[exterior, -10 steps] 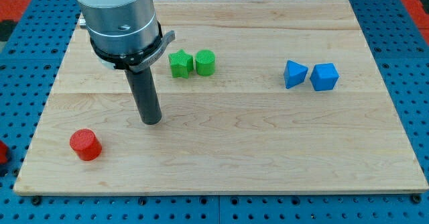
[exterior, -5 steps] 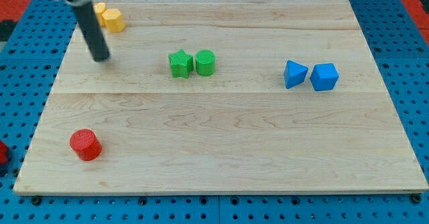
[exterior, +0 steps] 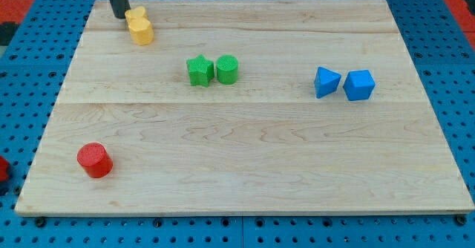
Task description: Separate the yellow heart and the yellow hexagon
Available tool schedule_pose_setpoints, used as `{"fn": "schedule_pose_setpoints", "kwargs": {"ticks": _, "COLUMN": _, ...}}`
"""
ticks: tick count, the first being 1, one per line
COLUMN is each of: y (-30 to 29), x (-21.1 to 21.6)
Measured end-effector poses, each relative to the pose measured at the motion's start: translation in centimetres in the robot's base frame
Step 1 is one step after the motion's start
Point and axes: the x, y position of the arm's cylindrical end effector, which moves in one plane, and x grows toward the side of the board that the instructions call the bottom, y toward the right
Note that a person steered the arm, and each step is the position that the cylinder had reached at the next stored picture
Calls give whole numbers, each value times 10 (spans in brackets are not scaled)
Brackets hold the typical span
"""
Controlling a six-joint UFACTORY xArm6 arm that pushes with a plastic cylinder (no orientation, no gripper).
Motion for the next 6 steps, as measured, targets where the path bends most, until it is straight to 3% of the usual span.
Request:
{"fn": "schedule_pose_setpoints", "kwargs": {"ticks": 2, "y": 10, "x": 37}}
{"fn": "schedule_pose_setpoints", "kwargs": {"ticks": 3, "y": -42, "x": 54}}
{"fn": "schedule_pose_setpoints", "kwargs": {"ticks": 4, "y": 39, "x": 31}}
{"fn": "schedule_pose_setpoints", "kwargs": {"ticks": 5, "y": 158, "x": 35}}
{"fn": "schedule_pose_setpoints", "kwargs": {"ticks": 6, "y": 98, "x": 72}}
